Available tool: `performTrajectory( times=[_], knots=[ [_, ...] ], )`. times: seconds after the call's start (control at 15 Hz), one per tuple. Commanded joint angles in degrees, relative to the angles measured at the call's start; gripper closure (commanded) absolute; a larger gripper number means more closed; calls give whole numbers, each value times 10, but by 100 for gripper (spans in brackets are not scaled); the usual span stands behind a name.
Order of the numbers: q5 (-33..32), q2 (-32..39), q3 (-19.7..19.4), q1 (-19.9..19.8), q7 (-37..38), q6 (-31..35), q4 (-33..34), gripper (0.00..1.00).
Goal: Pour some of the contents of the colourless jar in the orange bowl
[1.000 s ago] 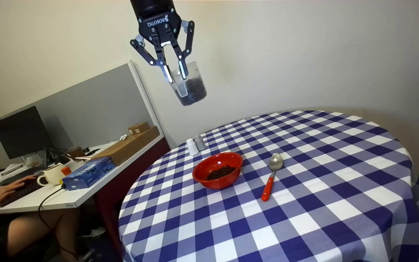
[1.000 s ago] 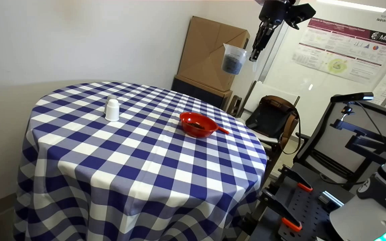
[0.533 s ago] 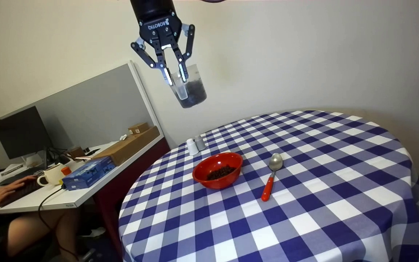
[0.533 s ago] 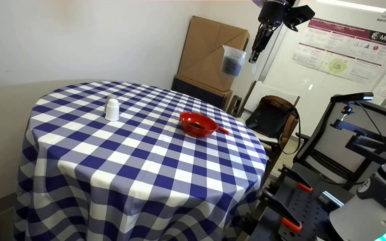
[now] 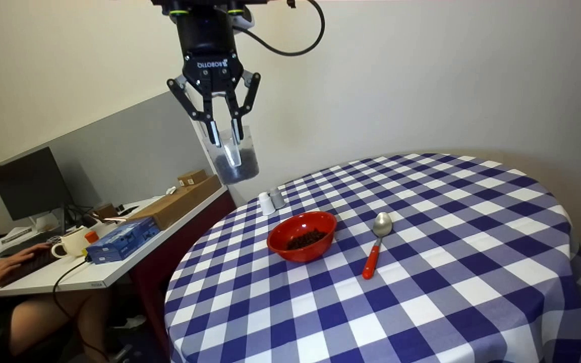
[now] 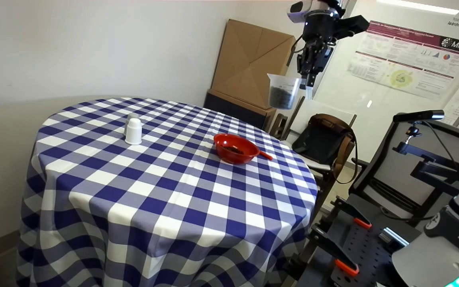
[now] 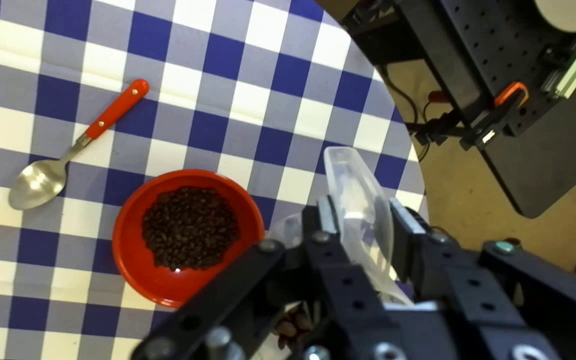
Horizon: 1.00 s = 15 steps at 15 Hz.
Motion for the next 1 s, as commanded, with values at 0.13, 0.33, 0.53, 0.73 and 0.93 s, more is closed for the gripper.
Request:
performTrajectory(
  times=[0.13, 0.33, 0.53, 0.73, 0.93],
  knots=[
    [-103, 94, 46, -9, 20, -86, 100, 92],
    [-163, 130, 71, -1, 54, -114, 137, 92],
    [-213, 162, 96, 8, 89, -137, 164, 92],
    [-252, 200, 116, 17, 120, -161, 190, 92],
    [-283, 240, 128, 26, 145, -187, 218, 92]
  ],
)
